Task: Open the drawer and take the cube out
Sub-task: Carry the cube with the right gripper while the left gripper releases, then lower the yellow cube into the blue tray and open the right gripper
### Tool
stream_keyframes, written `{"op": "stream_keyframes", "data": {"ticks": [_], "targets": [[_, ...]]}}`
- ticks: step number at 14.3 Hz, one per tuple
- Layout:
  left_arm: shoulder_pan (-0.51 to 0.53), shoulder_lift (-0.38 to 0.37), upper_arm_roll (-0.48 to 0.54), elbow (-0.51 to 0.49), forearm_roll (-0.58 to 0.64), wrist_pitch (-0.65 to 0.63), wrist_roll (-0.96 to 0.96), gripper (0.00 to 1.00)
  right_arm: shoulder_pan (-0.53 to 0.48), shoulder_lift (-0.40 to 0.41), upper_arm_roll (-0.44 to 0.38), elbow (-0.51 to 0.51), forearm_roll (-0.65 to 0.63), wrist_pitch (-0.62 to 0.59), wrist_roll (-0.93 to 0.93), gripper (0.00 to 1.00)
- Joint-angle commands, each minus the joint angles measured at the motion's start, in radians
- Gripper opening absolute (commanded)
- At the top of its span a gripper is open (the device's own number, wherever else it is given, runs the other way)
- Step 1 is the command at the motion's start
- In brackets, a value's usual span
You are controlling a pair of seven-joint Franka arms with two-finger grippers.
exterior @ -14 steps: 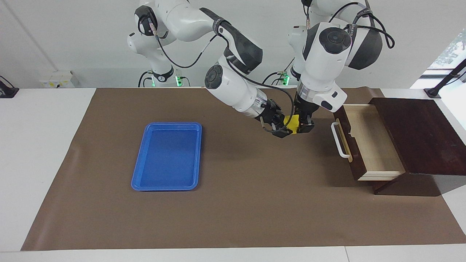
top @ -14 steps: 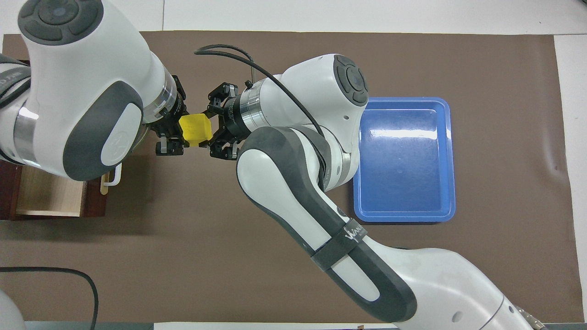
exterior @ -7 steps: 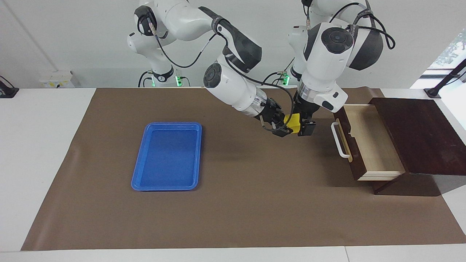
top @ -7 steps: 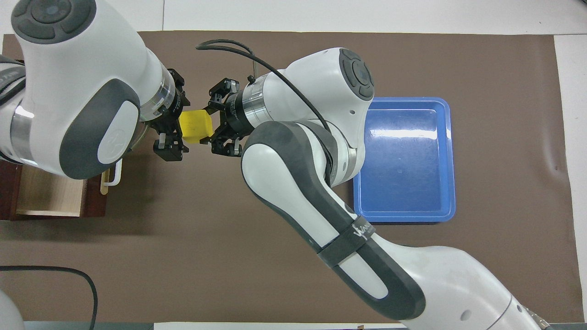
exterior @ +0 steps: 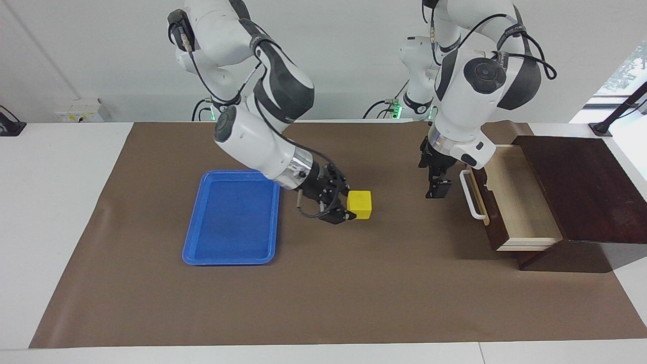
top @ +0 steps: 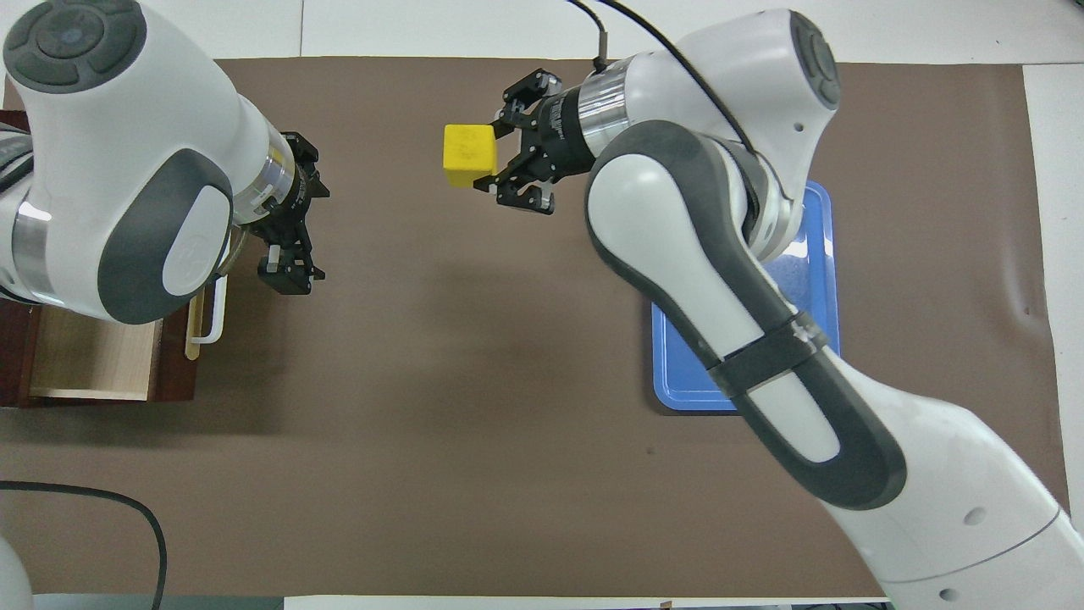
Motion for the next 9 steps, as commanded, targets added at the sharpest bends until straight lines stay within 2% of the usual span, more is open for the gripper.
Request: {"op": "stream_keyframes", "data": {"ticks": [1,4,5,9], "targets": [[0.045,-0.127,0.0,-0.224,0.015,0.098,0.101,1.0,-0.134,-0.029,0.014,-0.032,-0.017,-0.073,-0.111,0.0],[0.1,-0.154,0.0,-0.299,0.03,0.16,0.182,1.0,-0.238,-0.062,0.014,-0.107,-0.016,-0.14,-0.242,0.0],[0.105,-0.161,0.0,-0.312,0.054,0.173,0.19,1.0,-0.278,-0.09,0.014,-0.168,-0.016,-0.171,-0.332,0.0],[0.09,-0.158,-0.001,-0.35,0.269,0.184,0.209,1.0,-0.399,-0.188,0.013,-0.401,-0.014,-0.195,-0.57,0.0]]}}
